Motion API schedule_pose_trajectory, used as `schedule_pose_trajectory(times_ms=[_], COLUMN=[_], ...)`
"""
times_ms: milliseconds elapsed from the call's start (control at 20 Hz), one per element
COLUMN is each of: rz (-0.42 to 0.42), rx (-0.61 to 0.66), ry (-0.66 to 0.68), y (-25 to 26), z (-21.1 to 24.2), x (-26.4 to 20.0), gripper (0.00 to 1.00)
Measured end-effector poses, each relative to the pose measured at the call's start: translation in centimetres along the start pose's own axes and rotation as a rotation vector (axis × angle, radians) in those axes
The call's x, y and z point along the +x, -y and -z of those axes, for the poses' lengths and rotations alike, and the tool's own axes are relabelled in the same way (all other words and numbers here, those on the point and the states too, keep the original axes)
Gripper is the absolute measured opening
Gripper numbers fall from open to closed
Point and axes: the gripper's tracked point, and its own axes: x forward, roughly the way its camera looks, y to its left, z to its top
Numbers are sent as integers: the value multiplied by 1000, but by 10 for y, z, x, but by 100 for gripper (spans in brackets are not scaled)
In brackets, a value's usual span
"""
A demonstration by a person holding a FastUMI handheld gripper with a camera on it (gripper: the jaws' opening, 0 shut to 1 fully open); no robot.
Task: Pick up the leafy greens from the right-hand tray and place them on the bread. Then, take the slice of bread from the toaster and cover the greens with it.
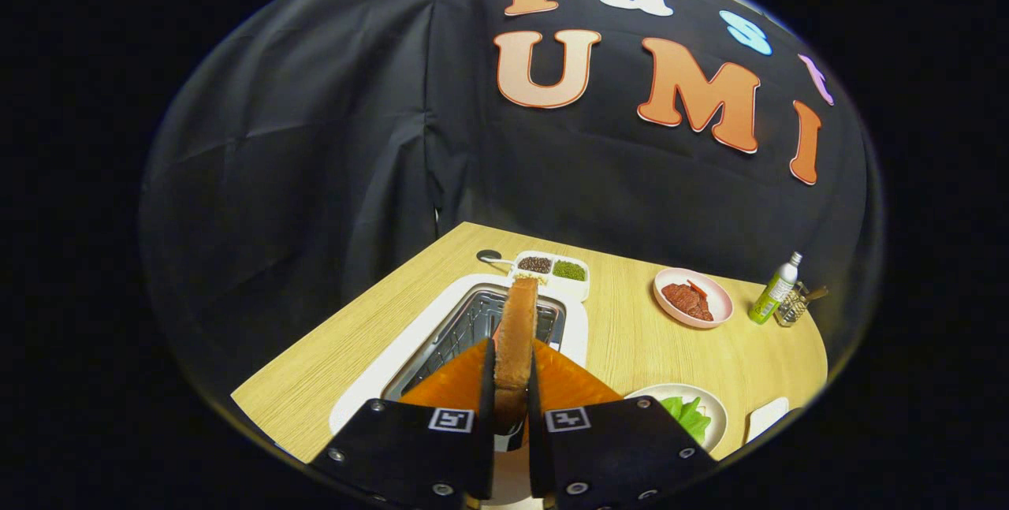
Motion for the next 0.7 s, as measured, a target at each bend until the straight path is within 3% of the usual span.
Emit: schedule_pose_trajectory(times_ms=[400, 700], rz=[-22, -48], rx=[6, 40], ry=[0, 35], y=[0, 3], z=[0, -14], x=[-2, -13], gripper=[8, 7])
